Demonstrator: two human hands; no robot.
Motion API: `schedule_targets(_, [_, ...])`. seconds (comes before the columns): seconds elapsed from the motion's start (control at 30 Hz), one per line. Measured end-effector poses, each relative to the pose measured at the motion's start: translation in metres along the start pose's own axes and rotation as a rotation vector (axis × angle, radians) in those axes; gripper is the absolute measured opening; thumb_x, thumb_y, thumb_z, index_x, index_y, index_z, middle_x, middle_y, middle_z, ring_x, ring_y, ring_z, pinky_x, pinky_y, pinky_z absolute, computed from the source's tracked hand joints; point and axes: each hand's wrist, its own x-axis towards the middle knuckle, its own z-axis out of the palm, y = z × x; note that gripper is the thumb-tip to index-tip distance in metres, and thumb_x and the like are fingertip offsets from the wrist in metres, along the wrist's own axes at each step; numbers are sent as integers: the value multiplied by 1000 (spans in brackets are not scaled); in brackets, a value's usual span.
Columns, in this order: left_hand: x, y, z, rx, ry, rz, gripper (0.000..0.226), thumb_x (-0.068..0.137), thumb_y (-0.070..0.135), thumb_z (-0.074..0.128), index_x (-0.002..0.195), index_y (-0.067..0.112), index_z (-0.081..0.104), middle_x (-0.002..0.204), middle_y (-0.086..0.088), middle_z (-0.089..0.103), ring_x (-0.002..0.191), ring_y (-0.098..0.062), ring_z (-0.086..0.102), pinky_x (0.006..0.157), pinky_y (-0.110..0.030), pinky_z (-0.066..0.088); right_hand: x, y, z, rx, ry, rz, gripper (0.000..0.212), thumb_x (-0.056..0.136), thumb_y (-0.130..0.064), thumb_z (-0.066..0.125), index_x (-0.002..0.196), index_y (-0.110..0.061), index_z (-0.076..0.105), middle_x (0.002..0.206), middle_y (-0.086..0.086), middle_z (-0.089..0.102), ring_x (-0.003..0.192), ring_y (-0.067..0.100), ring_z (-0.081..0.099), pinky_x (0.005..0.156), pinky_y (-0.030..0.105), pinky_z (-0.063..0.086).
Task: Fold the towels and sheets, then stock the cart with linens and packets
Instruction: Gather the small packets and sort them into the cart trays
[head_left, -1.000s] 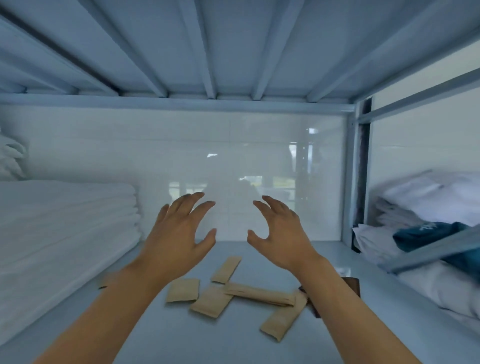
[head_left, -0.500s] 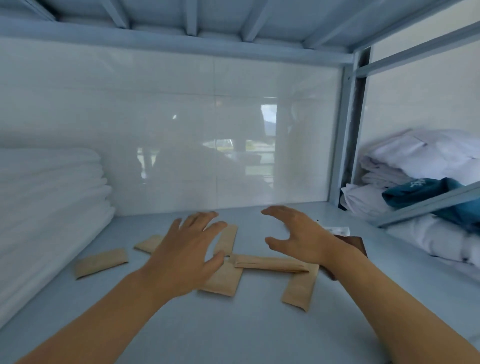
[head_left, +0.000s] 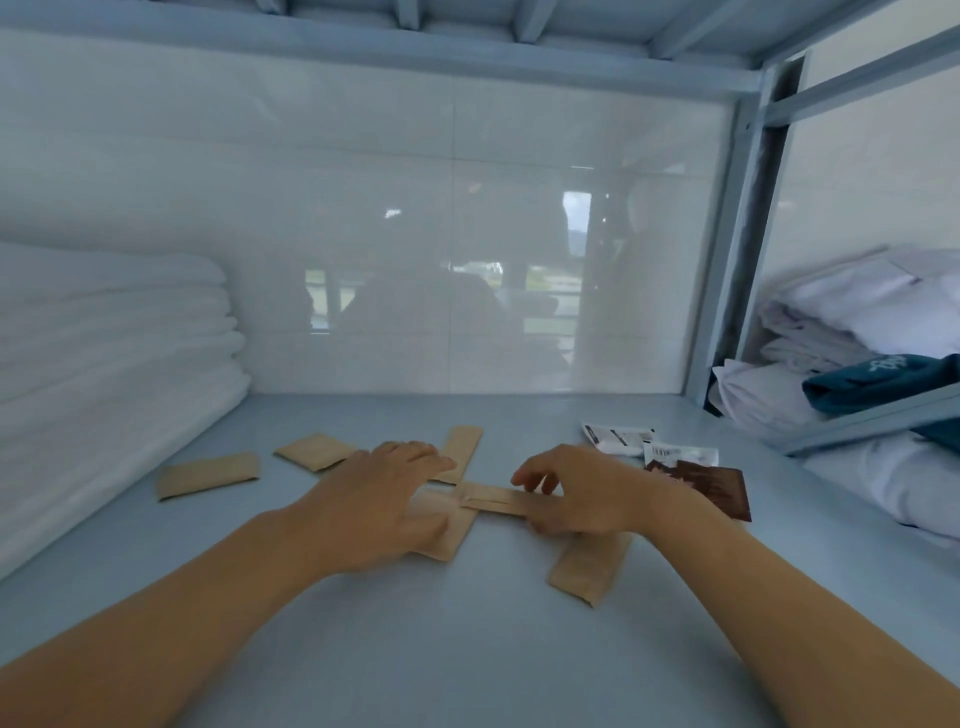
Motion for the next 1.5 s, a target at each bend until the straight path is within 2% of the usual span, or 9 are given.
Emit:
schedule_targets(0.13, [-2, 6, 1, -73, -96, 39, 64, 93, 61, 58, 151, 46, 38, 154, 20, 37, 140, -6, 37, 116, -31, 32, 5, 1, 4, -17, 25, -31, 36, 92, -41, 66, 126, -33, 67, 111, -15, 64, 97, 2, 61, 91, 25, 52])
schedule_targets(0.23, [-4, 8, 1, -70, -165, 15, 60, 93, 70, 52, 149, 52, 40, 152, 21, 40, 137, -5, 38, 114, -33, 33, 5, 3, 4, -28, 43, -21, 44, 85, -40, 71, 128, -35, 65, 109, -18, 62, 94, -1, 57, 92, 27, 52])
schedule_targets(0.4, [-3, 8, -5, 48, -185, -68, 61, 95, 70, 46, 148, 41, 47, 148, 13, 48, 132, -12, 45, 111, -38, 38, 3, 1, -7, -3, 174, -14, 54, 80, -32, 71, 133, -32, 64, 109, -18, 62, 97, 2, 58, 91, 25, 50])
schedule_targets(0.6, [-5, 9, -10, 69, -36, -81, 59, 100, 56, 49, 155, 37, 36, 157, 15, 38, 143, -11, 37, 115, -34, 33, -1, -3, -6, 8, 81, -6, 49, 82, -36, 75, 130, -32, 66, 107, -18, 64, 96, 1, 60, 89, 23, 51])
schedule_targets(0.73, [-7, 8, -6, -15, -24, 3, 57, 98, 56, 51, 152, 43, 39, 154, 23, 39, 140, -4, 38, 114, -32, 35, 0, -11, 3, -20, -20, 57, 62, 83, -37, 72, 141, -31, 55, 121, -13, 59, 108, 9, 54, 94, 31, 48])
schedule_targets(0.87, [-8, 9, -5, -46, 19, 69, 55, 98, 56, 53, 150, 45, 38, 150, 29, 36, 139, 1, 36, 114, -25, 32, 0, -18, 6, -21, 12, 62, 68, 79, -33, 75, 143, -32, 51, 114, -13, 46, 104, 10, 48, 91, 32, 47])
schedule_targets(1.13, [-4, 5, -6, -62, 144, 95, 65, 95, 49, 62, 154, 39, 36, 156, 20, 37, 141, -5, 38, 113, -24, 32, -10, -29, -10, -57, 201, -24, 77, 72, -29, 83, 142, -32, 52, 115, -13, 64, 103, 12, 51, 89, 35, 49])
schedule_targets(1.33, [-5, 2, -6, -25, 163, 106, 73, 91, 62, 63, 153, 39, 35, 152, 19, 41, 135, -6, 43, 111, -32, 39, -17, -53, -8, 126, 257, -179, 61, 69, -18, 85, 125, -29, 62, 110, -14, 67, 101, 13, 62, 86, 29, 51])
schedule_targets(1.5, [-6, 10, -5, 29, 88, 115, 52, 98, 52, 59, 144, 34, 45, 120, 13, 57, 109, -10, 55, 94, -36, 46, -16, -63, 1, 263, 267, -259, 41, 69, -13, 82, 100, -29, 61, 98, -9, 67, 73, 7, 61, 64, 25, 50])
